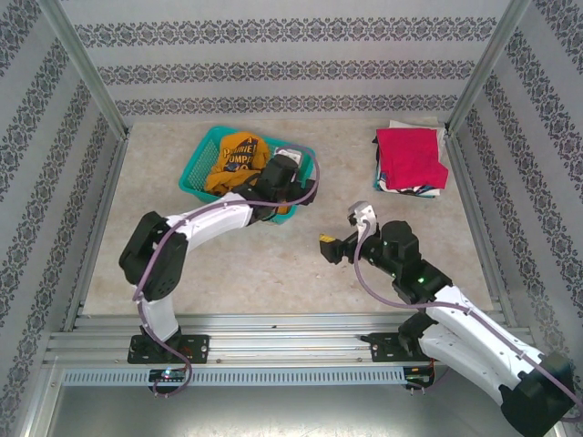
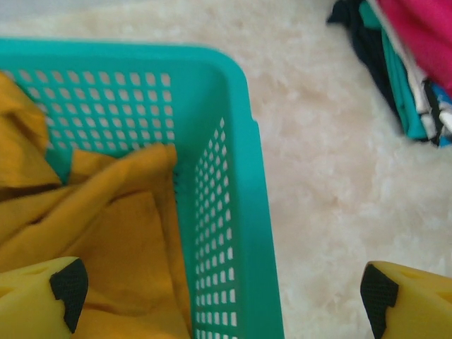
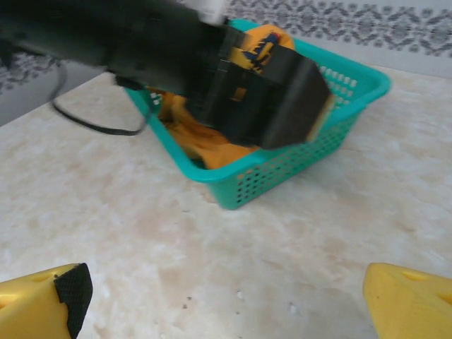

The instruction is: Fold and stack the t-shirts

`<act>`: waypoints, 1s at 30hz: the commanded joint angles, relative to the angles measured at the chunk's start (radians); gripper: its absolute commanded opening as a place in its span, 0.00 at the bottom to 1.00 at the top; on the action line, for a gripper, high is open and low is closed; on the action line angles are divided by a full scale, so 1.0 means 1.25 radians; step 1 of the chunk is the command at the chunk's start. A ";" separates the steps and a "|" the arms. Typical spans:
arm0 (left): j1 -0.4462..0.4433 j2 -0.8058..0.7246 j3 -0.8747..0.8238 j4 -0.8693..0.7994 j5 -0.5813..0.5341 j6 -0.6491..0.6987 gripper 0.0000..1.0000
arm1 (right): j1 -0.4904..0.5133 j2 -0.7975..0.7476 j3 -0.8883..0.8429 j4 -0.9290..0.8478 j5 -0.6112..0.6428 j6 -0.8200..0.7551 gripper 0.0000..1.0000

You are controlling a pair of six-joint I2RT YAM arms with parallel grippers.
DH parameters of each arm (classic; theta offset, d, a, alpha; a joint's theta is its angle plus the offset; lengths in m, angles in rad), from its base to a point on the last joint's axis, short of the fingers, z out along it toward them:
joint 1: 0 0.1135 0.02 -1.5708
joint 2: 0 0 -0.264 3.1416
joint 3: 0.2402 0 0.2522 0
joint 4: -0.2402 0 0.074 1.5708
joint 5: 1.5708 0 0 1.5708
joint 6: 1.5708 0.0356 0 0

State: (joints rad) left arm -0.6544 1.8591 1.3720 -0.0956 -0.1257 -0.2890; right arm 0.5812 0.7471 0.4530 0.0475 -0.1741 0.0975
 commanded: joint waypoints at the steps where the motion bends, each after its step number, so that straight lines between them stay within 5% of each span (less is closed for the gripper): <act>1: -0.007 0.045 0.069 -0.149 0.052 -0.022 1.00 | 0.021 0.012 -0.009 -0.013 -0.006 -0.018 0.98; 5: -0.007 0.112 0.146 -0.229 0.070 -0.010 0.88 | 0.028 0.056 0.004 -0.004 -0.002 -0.037 0.98; 12: 0.017 0.142 0.186 -0.269 0.047 -0.033 0.39 | 0.033 0.101 0.024 0.008 0.000 -0.051 0.98; 16: 0.050 0.128 0.177 -0.276 0.040 -0.026 0.20 | 0.033 0.118 0.029 0.013 0.005 -0.052 0.98; 30: 0.267 0.149 0.214 -0.267 0.054 0.034 0.07 | 0.058 0.249 0.085 0.027 -0.004 -0.059 0.98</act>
State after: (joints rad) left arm -0.3656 2.0361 1.5909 -0.3992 -0.0826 -0.2573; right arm 0.6350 1.0321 0.5182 0.0566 -0.1741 0.0444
